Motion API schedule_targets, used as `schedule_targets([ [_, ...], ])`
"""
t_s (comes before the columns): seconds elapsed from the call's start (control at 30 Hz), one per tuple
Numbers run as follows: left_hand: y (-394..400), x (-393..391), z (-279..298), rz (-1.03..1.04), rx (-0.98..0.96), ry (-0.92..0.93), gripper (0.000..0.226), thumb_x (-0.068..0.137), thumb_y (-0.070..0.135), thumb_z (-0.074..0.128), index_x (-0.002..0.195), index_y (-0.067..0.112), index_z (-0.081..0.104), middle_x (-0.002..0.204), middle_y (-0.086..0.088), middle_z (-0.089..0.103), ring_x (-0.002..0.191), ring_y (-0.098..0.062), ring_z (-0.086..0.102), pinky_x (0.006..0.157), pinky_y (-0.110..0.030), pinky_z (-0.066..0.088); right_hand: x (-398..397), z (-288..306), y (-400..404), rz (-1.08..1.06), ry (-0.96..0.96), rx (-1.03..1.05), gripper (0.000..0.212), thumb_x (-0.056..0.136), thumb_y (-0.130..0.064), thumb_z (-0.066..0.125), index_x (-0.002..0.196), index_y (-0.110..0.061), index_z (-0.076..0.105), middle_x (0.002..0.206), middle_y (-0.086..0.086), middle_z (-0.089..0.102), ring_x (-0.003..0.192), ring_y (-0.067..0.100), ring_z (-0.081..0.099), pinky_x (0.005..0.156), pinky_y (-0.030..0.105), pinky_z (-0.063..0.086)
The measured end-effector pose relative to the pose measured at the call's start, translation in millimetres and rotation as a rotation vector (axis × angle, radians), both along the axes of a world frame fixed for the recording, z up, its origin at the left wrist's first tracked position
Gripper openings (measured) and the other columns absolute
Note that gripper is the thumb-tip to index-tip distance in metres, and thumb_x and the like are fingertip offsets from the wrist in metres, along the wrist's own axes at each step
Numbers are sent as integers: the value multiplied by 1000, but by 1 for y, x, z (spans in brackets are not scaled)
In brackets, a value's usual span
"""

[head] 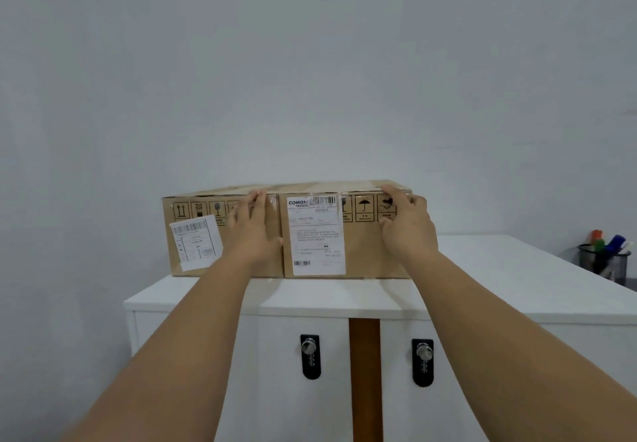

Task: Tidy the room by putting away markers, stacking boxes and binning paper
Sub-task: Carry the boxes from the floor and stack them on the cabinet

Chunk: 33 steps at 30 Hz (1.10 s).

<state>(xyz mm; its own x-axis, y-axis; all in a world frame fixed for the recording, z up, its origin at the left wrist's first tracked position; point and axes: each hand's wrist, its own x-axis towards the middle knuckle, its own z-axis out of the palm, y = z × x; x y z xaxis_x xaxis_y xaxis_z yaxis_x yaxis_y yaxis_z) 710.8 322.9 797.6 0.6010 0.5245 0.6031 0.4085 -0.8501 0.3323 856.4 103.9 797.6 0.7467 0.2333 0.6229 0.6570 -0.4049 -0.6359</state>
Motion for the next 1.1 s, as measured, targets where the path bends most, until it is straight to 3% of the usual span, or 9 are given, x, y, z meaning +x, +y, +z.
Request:
schedule_targets([
  [0.1, 3, -13, 13, -51, -35, 124, 96, 90, 27, 64, 156, 25, -6, 163, 12, -11, 151, -23, -3, 121, -39, 8, -5, 3, -6, 40, 32, -64, 66, 95, -16, 50, 146, -48, 25, 147, 6, 28, 114, 30, 54, 80, 32, 42],
  [0.2, -8, -37, 16, -88, -28, 238, 90, 94, 32, 58, 156, 20, -6, 164, 6, -10, 152, -19, -5, 122, -38, 4, -18, -14, -18, 135, 192, -123, 83, 94, -22, 56, 145, -59, 1, 157, 11, 12, 131, 35, 42, 101, 41, 41],
  [0.27, -19, -58, 5, -101, -33, 253, 84, 96, 36, 54, 156, 21, -3, 165, 5, -4, 152, -21, -5, 123, -44, 4, -36, -38, -21, 134, 232, -124, 85, 94, -24, 55, 143, -61, -3, 161, 9, -2, 140, 37, 30, 111, 49, 35],
  [0.43, -33, -135, -71, -199, -108, 169, 63, 100, 45, 44, 155, 26, 20, 164, 3, 12, 151, -20, 5, 121, -51, 8, -112, -99, -11, 88, -199, -63, 64, 87, -10, 55, 146, -29, 37, 157, 13, 20, 139, 37, 24, 113, 49, 28],
  [0.6, -29, -248, -170, -12, -254, 102, 57, 101, 40, 46, 152, 21, 30, 162, -2, 18, 148, -21, 16, 121, -39, 14, -191, -172, 25, 248, -226, -266, 41, 84, -13, 57, 124, -23, 56, 153, 8, 29, 136, 36, 25, 108, 51, 26],
  [0.77, -9, -365, -257, 354, -675, 320, 55, 96, 38, 54, 147, 23, 39, 151, -9, 37, 135, -30, 40, 110, -42, 36, -261, -239, 71, 494, -44, -586, 34, 89, -21, 57, 122, -27, 60, 151, 6, 32, 138, 31, 23, 109, 46, 25],
  [0.9, 1, -455, -324, 585, -947, 353, 61, 90, 42, 59, 145, 23, 41, 149, -7, 42, 129, -31, 46, 106, -38, 39, -315, -300, 111, 652, 178, -922, 38, 93, -32, 52, 131, -32, 52, 148, 8, 33, 136, 32, 26, 109, 43, 29],
  [1.0, 9, -500, -365, 662, -1084, 401, 66, 87, 49, 58, 146, 24, 39, 149, -11, 41, 132, -34, 41, 110, -45, 35, -354, -348, 145, 732, 399, -1059, 44, 92, -37, 52, 135, -31, 47, 146, 11, 37, 136, 34, 28, 110, 42, 28],
  [1.1, 7, -521, -388, 603, -1146, 385, 56, 96, 41, 52, 146, 18, 40, 149, -8, 40, 135, -33, 40, 111, -41, 34, -382, -384, 176, 763, 490, -1133, 55, 91, -42, 54, 142, -25, 41, 147, 11, 40, 134, 34, 38, 111, 40, 33],
])
